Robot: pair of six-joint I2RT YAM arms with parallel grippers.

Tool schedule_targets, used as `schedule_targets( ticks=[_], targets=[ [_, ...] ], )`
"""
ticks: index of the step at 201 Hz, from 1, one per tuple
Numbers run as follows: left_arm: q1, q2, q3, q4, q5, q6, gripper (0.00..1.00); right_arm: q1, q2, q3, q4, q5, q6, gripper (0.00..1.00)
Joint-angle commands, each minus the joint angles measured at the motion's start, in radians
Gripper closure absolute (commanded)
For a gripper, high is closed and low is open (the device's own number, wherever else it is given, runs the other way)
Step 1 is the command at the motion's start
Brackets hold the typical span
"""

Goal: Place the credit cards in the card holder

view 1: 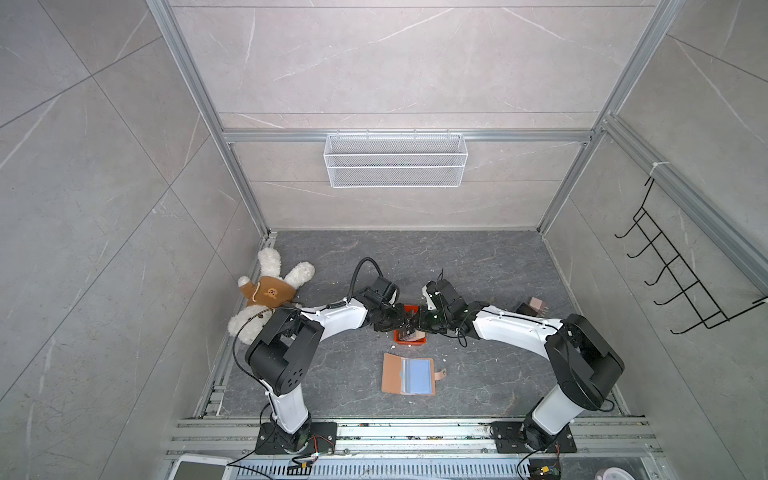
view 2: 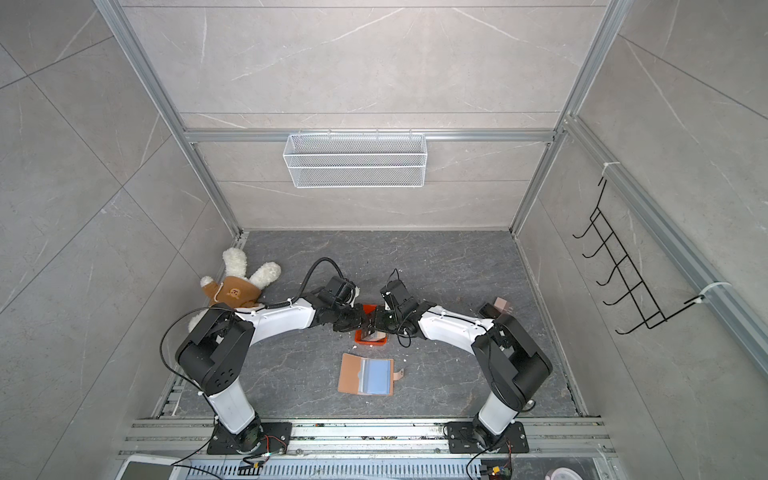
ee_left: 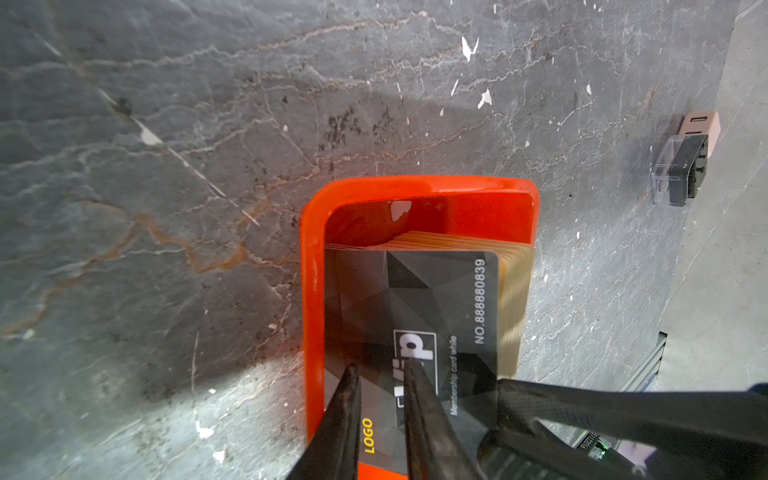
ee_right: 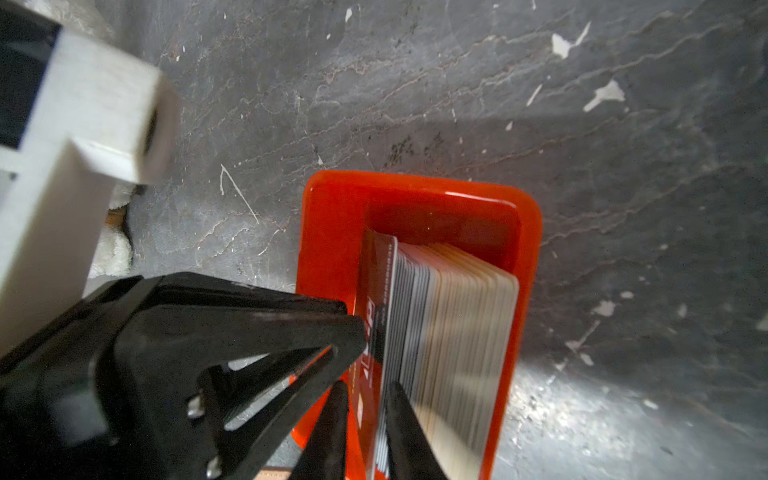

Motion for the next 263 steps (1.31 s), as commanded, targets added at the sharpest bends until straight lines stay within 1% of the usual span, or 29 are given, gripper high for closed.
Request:
schedule_targets(
  ticks=[1,80,139,152,179,183,188,208,233,263],
  targets=[
    [0.007,0.005,-0.003,0.003,0.003,-0.011,0.77,0.010,0.025,-0.012,0.021,-0.005,0.014,0.82],
    [0.005,-0.040,-0.029,0.015,0.004,-0.023,0.77,0.015,0.031,-0.012,0.004,0.036,0.040,0.89],
    [0.005,-0.092,-0.041,0.007,-0.003,-0.024,0.77,0.018,-0.001,-0.013,-0.020,0.059,0.048,0.95],
    [0.006,-0.118,-0.056,0.007,-0.001,-0.021,0.76,0.019,-0.014,-0.015,-0.026,0.060,0.051,0.96],
    [0.005,-0.202,-0.112,0.017,0.002,-0.021,0.68,0.019,-0.052,-0.021,-0.040,0.058,0.056,0.97],
    [0.006,-0.217,-0.122,0.020,0.003,-0.022,0.63,0.019,-0.059,-0.022,-0.044,0.059,0.056,0.97],
    [0.005,-0.233,-0.135,0.019,0.003,-0.023,0.62,0.018,-0.069,-0.025,-0.046,0.059,0.056,0.97],
    [0.001,-0.303,-0.176,0.020,0.007,-0.016,0.62,0.019,-0.110,-0.045,-0.051,0.061,0.053,0.98],
    [-0.006,-0.393,-0.232,0.056,0.040,-0.029,0.66,0.018,-0.185,-0.088,-0.050,0.070,0.051,0.99],
    [-0.010,-0.500,-0.313,0.162,0.061,-0.062,0.66,0.018,-0.291,-0.152,-0.029,0.042,0.033,1.00]
  ],
)
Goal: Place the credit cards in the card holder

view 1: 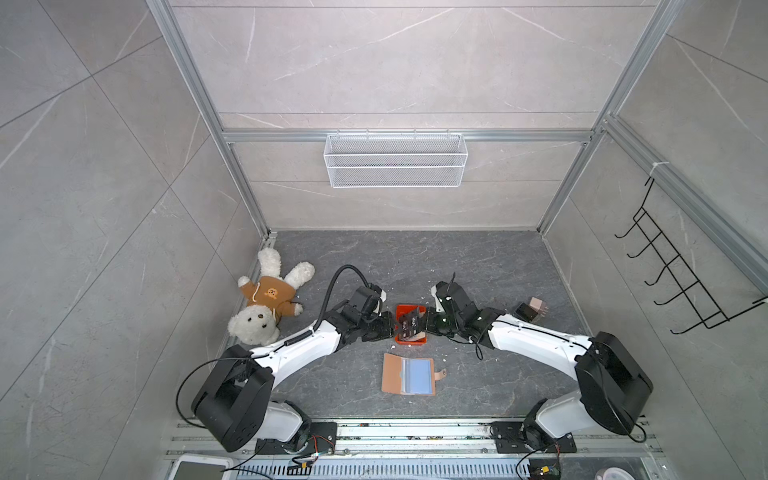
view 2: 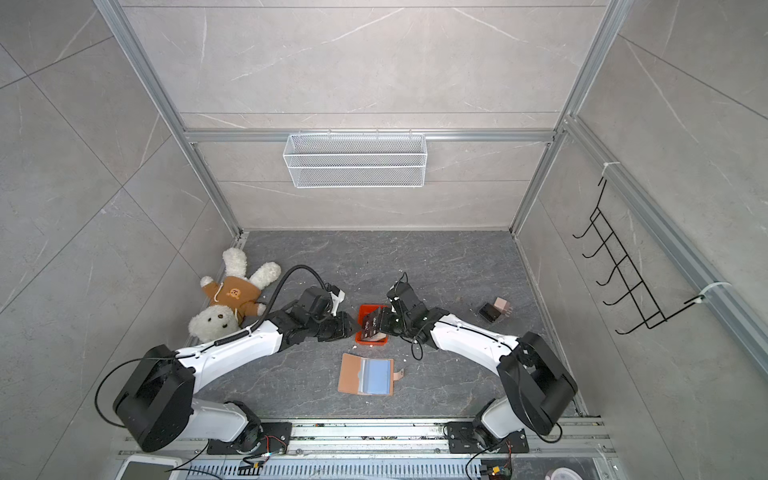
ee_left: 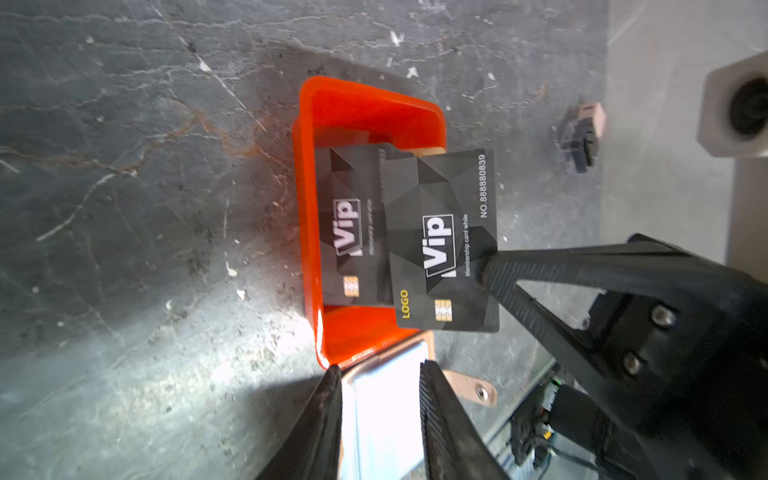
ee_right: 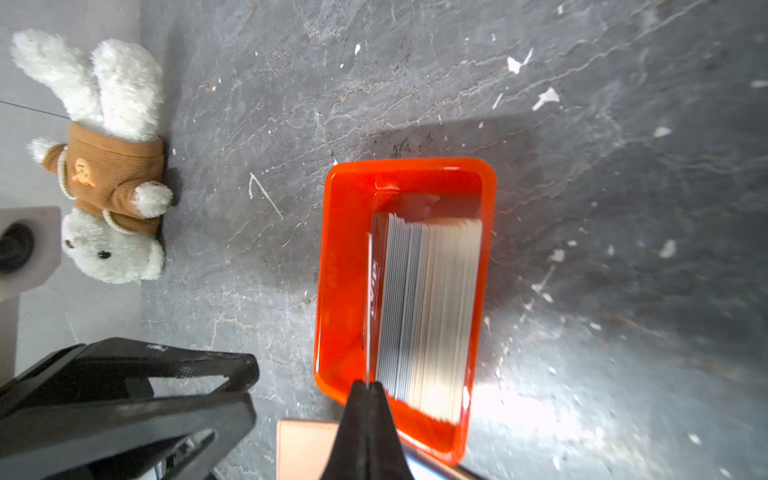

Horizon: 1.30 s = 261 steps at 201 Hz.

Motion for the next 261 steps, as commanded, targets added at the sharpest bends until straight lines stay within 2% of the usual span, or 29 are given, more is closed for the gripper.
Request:
schedule_targets(
  ticks=[1,23,50,67,98,121,153,170,188,227,261],
  targets=[
    [-0.008,-0.091,-0.051,0.119,0.041,-0.037,0.66,0.005,-0.089,-0.053,-0.009,-0.008,-0.015,1.00],
    [-0.007,-0.148,-0.107,0.199,0.049,-0.084,0.65,0.004,-0.183,-0.111,0.011,-0.013,-0.017,1.00],
    [-0.008,-0.185,-0.148,0.217,0.031,-0.104,0.64,0.004,-0.309,-0.170,-0.014,-0.007,-0.012,1.00],
    [-0.011,-0.191,-0.182,0.272,0.070,-0.113,0.63,0.006,-0.381,-0.200,-0.024,-0.028,-0.014,1.00],
    [-0.014,-0.224,-0.278,0.485,0.112,-0.177,0.57,0.008,-0.516,-0.245,-0.060,-0.038,-0.017,1.00],
    [-0.018,-0.246,-0.296,0.512,0.125,-0.200,0.51,0.009,-0.589,-0.271,-0.077,-0.054,-0.009,1.00],
    [-0.036,-0.259,-0.292,0.546,0.197,-0.193,0.50,0.009,-0.652,-0.307,-0.064,-0.090,0.011,1.00],
    [-0.058,-0.263,-0.289,0.577,0.225,-0.192,0.54,0.009,-0.676,-0.320,-0.046,-0.115,0.025,1.00],
    [-0.059,-0.244,-0.282,0.607,0.268,-0.215,0.58,0.010,-0.694,-0.327,-0.017,-0.148,0.045,1.00],
    [-0.068,-0.187,-0.288,0.755,0.350,-0.306,0.57,0.010,-0.711,-0.337,0.058,-0.198,0.094,1.00],
    [-0.094,-0.152,-0.277,0.802,0.355,-0.321,0.58,0.010,-0.703,-0.360,0.155,-0.234,0.142,1.00]
  ],
)
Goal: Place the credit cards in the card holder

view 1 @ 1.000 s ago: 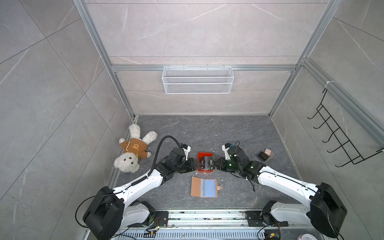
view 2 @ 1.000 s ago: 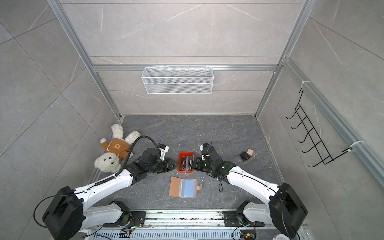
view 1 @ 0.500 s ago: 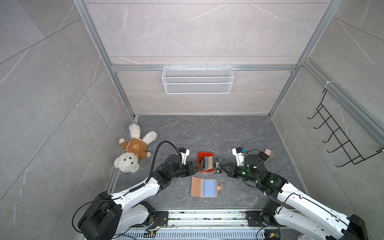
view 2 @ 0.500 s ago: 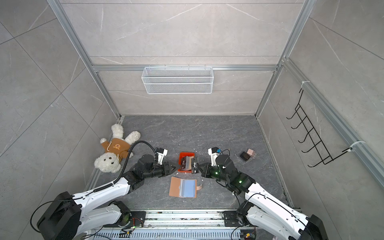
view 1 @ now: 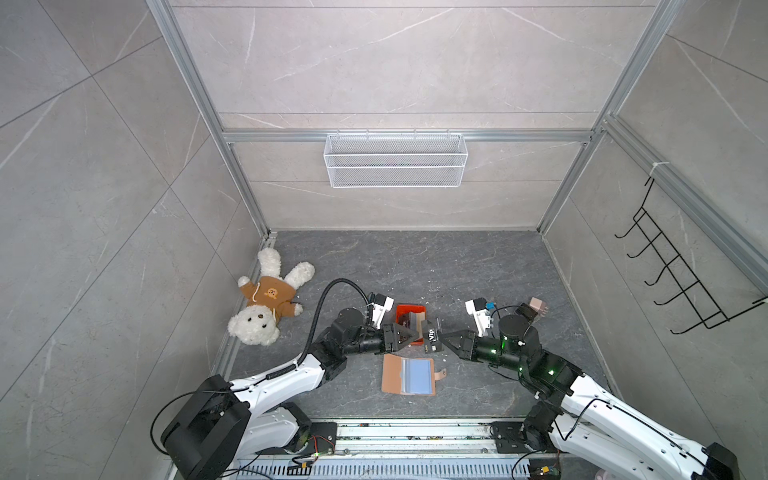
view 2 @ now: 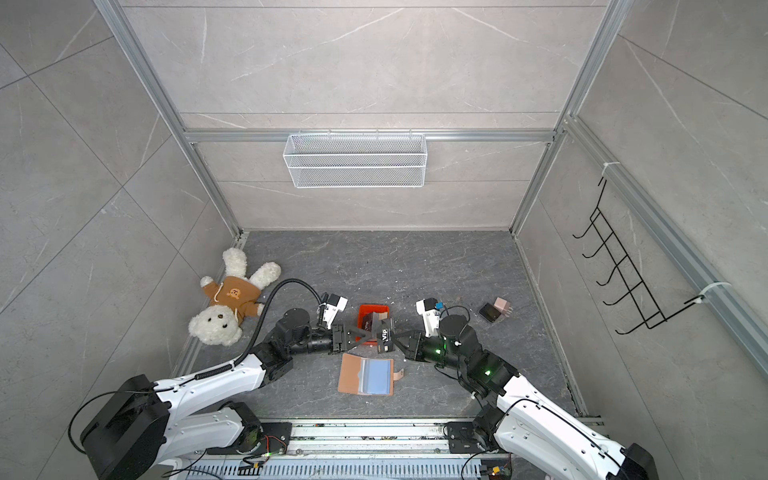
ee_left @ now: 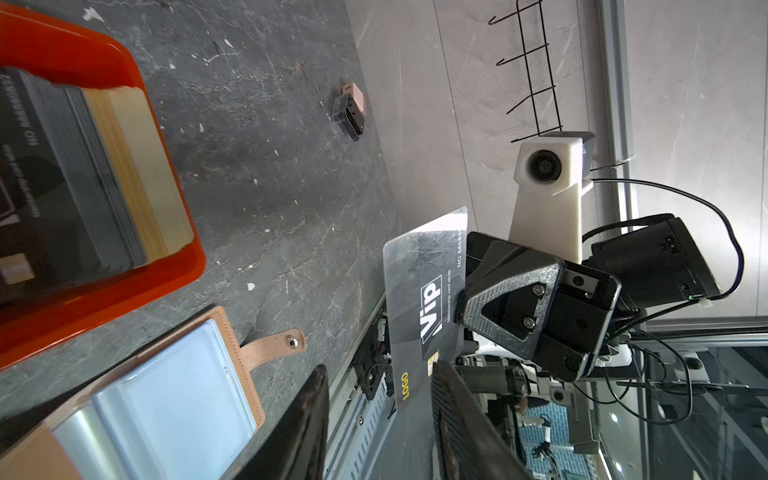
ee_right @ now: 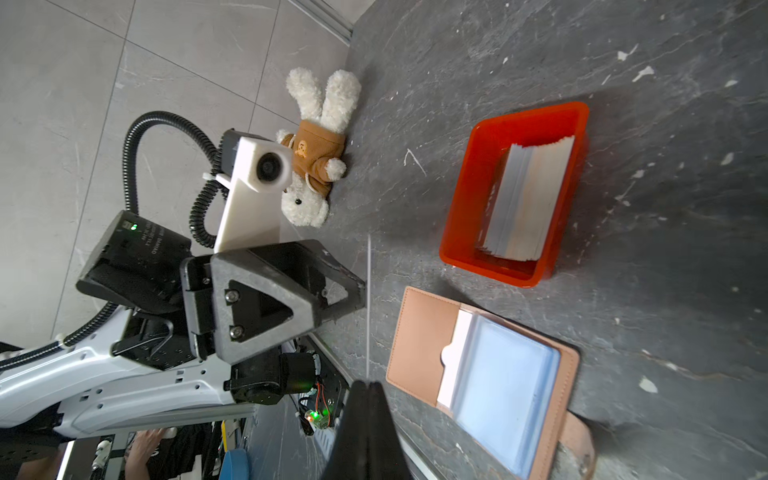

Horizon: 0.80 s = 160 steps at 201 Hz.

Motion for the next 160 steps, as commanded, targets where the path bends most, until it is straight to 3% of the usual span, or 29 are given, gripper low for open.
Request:
schedule_targets(
  ticks=[1,54,95,130,160],
  targets=[
    [-0.016,0.017,0.031,0.117,0.048,-0.037,0.58,0.006,-0.002,-0.025,0.103,-0.049,0.052,1.00],
    [-0.020,0.081,-0.003,0.352,0.050,-0.138,0.73,0.008,0.022,-0.078,0.227,-0.078,0.117,1.00],
    [-0.021,0.100,-0.010,0.385,0.050,-0.146,0.89,0.007,0.038,-0.088,0.236,-0.073,0.126,1.00],
    [-0.020,0.095,-0.020,0.370,0.025,-0.127,0.99,0.018,0.046,-0.067,0.116,-0.005,0.105,0.89],
    [-0.019,0.077,-0.013,0.281,-0.007,-0.097,1.00,0.082,0.054,-0.023,-0.009,0.103,0.052,0.82]
  ],
)
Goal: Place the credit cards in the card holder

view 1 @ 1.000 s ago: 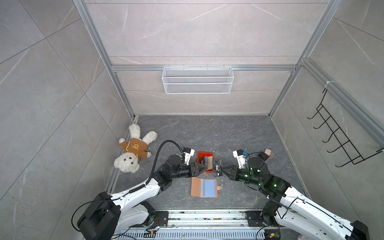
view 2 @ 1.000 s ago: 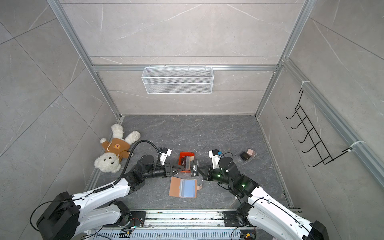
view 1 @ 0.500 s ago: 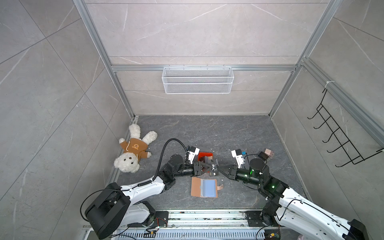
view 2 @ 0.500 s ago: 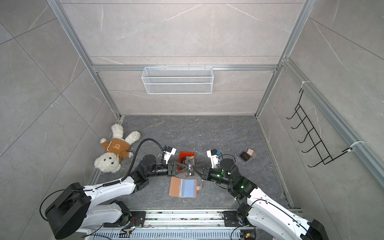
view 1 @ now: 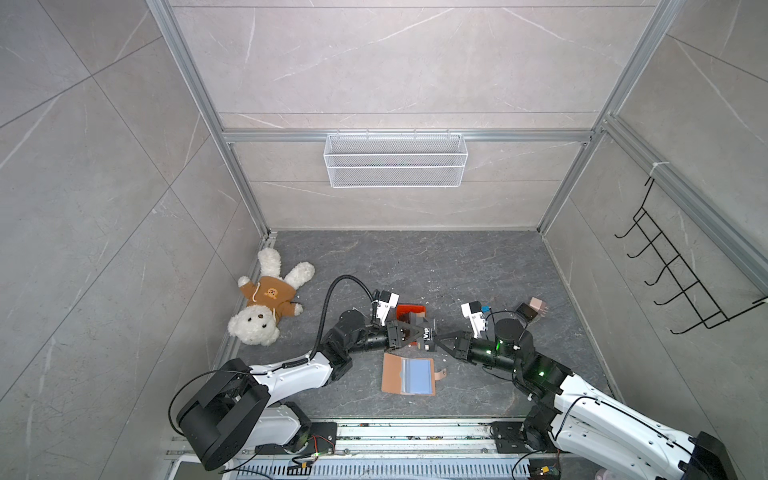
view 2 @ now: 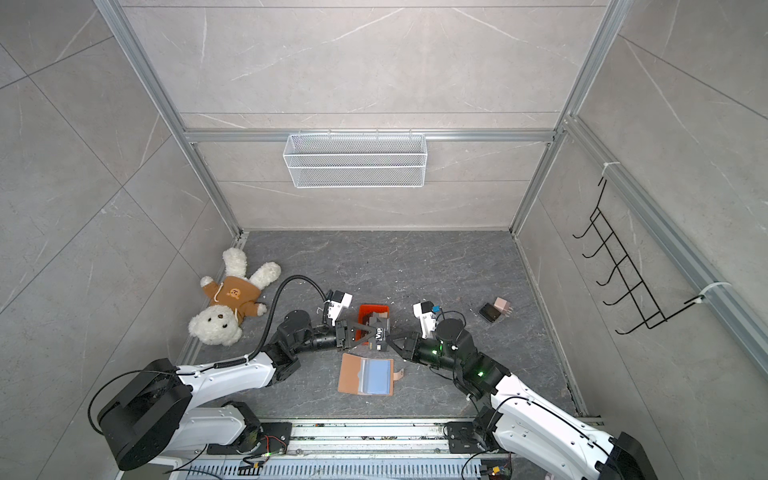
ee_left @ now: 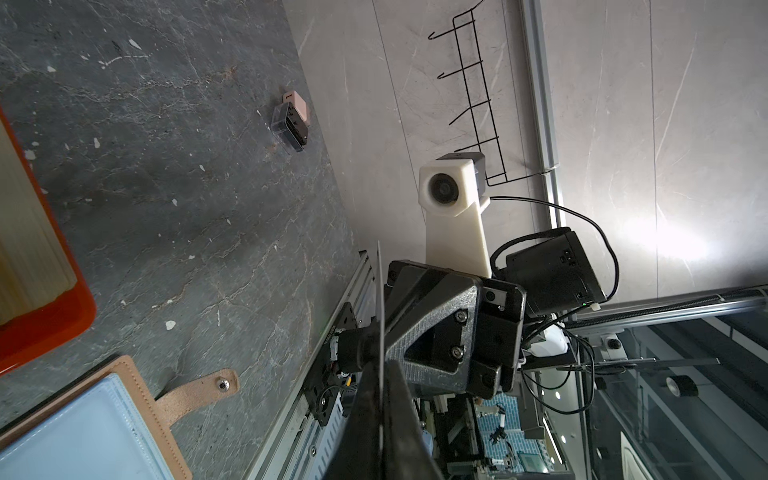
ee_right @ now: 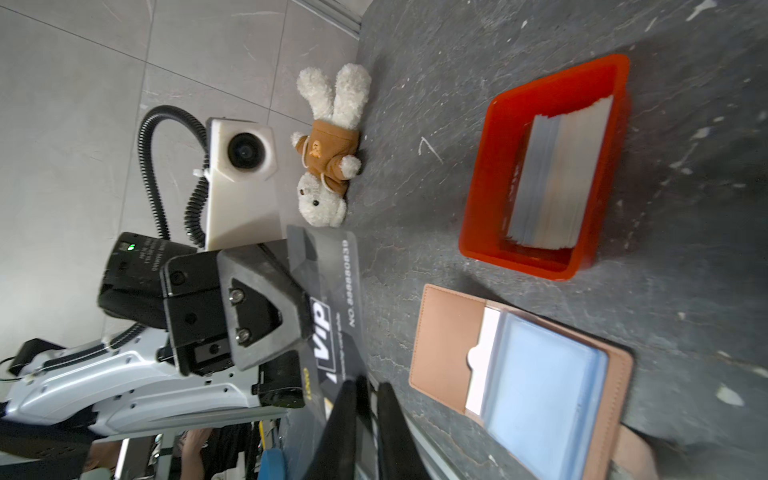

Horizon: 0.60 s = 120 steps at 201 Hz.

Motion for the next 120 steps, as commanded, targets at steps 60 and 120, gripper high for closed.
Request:
schedule_targets(
  ticks=[60,120],
  targets=[
    [-0.004,-0.093,-0.030,-0.150,-0.085,0.066,1.00,0.265,0.070,0.099,-0.223,0.331,-0.071,0.81],
    [-0.009,-0.172,-0.058,-0.293,-0.130,0.112,1.00,0.367,0.112,0.099,-0.244,0.450,-0.043,0.76]
  ],
)
